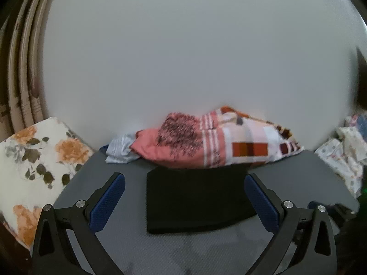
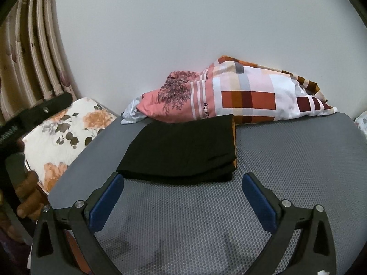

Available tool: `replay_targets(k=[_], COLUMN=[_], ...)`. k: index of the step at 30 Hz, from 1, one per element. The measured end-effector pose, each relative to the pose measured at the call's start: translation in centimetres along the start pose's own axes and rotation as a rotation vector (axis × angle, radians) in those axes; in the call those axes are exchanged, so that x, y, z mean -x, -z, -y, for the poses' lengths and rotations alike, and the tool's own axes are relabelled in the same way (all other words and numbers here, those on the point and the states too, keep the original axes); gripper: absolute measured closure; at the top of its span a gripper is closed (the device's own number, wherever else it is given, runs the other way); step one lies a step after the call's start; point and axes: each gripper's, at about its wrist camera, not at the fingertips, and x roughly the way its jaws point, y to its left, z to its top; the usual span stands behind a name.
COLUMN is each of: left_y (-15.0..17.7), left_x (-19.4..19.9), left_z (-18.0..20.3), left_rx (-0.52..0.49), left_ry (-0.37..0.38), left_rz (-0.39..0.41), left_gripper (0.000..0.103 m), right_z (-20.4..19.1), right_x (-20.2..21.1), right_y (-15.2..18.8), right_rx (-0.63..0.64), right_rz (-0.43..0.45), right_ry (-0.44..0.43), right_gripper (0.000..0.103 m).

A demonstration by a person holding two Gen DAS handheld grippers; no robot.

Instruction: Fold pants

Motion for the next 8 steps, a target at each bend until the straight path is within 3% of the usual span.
replay_targets(k=[8], left_y=[1.3], left_x=[-0.4], left_z=[0.4], left_rx=[-0.005], left_ry=[-0.031], left_rz=[0.009], left_gripper=[0.000], right_z=[-0.4], right_x=[0.0], right_y=[0.1], right_rx=[0.015], right_rz=[0.008], right_ry=[0.004], right_gripper=[0.001])
